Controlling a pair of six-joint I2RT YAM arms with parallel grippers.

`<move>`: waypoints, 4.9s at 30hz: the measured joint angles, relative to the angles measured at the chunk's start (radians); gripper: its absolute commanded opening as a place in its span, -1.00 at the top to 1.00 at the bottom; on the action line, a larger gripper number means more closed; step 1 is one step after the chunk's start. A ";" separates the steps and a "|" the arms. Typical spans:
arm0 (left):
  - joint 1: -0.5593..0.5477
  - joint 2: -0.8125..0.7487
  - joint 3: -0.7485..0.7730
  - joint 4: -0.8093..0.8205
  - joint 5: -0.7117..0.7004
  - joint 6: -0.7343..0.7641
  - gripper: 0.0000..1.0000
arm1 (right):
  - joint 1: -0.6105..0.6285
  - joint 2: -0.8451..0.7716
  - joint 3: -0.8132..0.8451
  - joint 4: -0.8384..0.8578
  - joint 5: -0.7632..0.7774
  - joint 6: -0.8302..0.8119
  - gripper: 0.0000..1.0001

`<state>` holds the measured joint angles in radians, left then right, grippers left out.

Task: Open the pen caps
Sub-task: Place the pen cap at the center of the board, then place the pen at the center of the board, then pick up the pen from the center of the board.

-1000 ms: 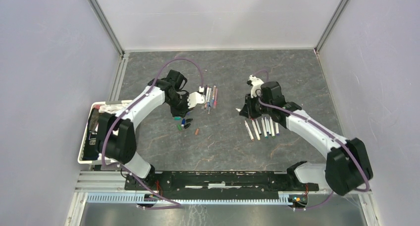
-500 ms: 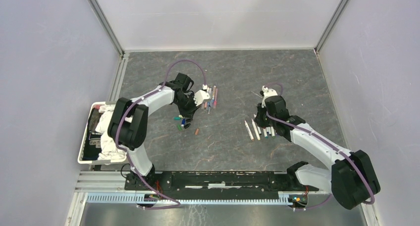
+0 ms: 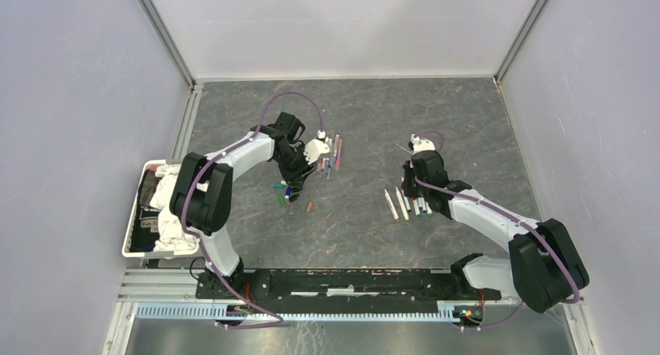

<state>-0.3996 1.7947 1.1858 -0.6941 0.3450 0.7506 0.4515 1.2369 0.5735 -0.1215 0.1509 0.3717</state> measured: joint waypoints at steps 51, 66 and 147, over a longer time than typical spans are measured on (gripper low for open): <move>0.203 -0.362 0.203 -0.097 -0.036 -0.369 -1.00 | 0.228 0.610 0.734 -0.088 0.090 0.010 0.04; 0.224 -0.398 0.137 -0.114 0.048 -0.379 -1.00 | 0.241 0.887 0.977 -0.148 0.080 0.031 0.28; 0.099 -0.498 0.028 -0.088 0.612 -0.430 -0.94 | 0.515 0.059 0.105 0.922 0.134 0.441 1.00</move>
<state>-0.3004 1.2964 1.2140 -0.7822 0.9565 0.3210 0.9665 1.2957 0.6785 0.8001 0.2848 0.8127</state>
